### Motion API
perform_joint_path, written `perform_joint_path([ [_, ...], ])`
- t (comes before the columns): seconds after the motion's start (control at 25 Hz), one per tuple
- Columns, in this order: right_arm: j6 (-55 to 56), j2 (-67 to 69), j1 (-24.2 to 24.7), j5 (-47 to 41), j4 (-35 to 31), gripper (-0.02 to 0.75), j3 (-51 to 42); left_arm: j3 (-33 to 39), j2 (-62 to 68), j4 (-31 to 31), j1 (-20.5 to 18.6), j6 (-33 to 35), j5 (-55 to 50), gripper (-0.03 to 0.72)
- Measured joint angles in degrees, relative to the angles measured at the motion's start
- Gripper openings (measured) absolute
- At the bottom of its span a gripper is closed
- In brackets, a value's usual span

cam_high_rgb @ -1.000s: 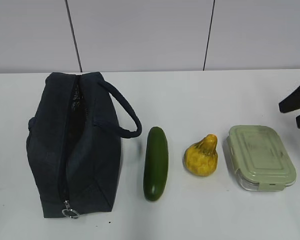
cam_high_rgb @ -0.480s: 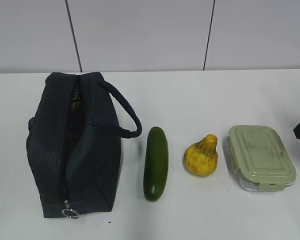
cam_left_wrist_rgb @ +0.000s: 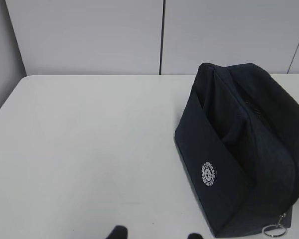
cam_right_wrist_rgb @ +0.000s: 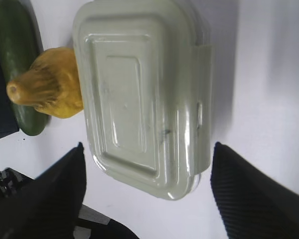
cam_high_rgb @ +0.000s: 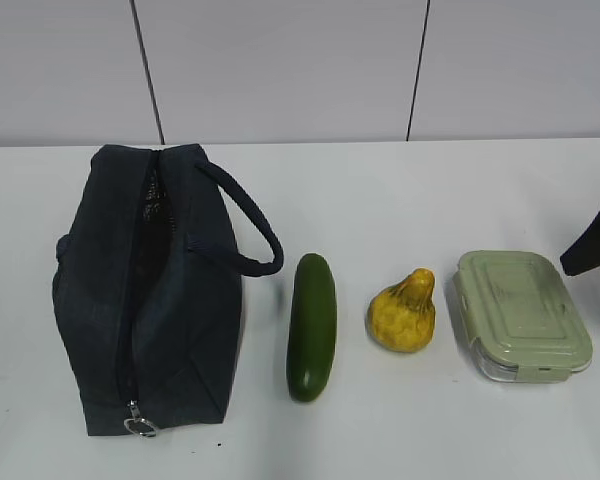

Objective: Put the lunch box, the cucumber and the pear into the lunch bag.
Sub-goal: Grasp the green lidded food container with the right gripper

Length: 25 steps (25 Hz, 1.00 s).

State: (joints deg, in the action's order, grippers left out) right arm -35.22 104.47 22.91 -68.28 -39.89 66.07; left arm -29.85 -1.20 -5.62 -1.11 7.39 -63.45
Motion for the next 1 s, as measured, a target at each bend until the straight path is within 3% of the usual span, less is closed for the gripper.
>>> perform_joint_path([
  [0.2, -2.97, 4.96, 0.0, 0.0, -4.8, 0.594, 0.12, 0.0, 0.0, 0.0, 0.0, 0.0, 0.0, 0.237],
  [0.72, -4.35, 7.43, 3.02, 0.2, -5.83, 0.571, 1.14, 0.0, 0.0, 0.0, 0.0, 0.0, 0.0, 0.237],
  [1.0, -9.03, 11.89, 3.07, 0.34, -10.44, 0.528, 1.14, 0.0, 0.0, 0.0, 0.0, 0.0, 0.0, 0.237],
])
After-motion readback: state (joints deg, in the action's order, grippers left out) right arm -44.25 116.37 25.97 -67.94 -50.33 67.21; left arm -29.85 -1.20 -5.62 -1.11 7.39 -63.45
